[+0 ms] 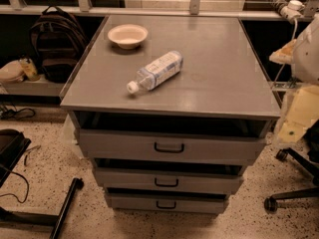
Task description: Open middle drawer
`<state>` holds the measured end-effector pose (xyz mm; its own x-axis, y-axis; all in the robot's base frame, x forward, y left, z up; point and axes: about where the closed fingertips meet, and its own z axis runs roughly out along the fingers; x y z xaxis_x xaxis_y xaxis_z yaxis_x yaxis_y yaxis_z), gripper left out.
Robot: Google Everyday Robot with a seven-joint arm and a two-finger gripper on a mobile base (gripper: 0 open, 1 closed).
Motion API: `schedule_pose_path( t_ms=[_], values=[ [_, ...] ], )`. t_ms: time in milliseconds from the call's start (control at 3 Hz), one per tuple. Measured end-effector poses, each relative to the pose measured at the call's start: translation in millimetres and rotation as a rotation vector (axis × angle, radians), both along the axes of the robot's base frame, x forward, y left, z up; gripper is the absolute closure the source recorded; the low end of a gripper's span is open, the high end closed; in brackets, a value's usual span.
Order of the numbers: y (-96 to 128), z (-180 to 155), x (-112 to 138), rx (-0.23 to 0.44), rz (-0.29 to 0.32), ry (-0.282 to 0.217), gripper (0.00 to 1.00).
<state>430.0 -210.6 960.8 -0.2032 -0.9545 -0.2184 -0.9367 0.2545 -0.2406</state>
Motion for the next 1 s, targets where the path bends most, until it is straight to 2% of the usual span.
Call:
schedule_pose_path(
  t_ms=[333,1000],
  values=[
    [7.3,-38.5,-16.7,0.051,0.041,0.01,0.0],
    [12.4,-141.8,-44.5,0.187,0.078,0.046,0.0]
  ],
)
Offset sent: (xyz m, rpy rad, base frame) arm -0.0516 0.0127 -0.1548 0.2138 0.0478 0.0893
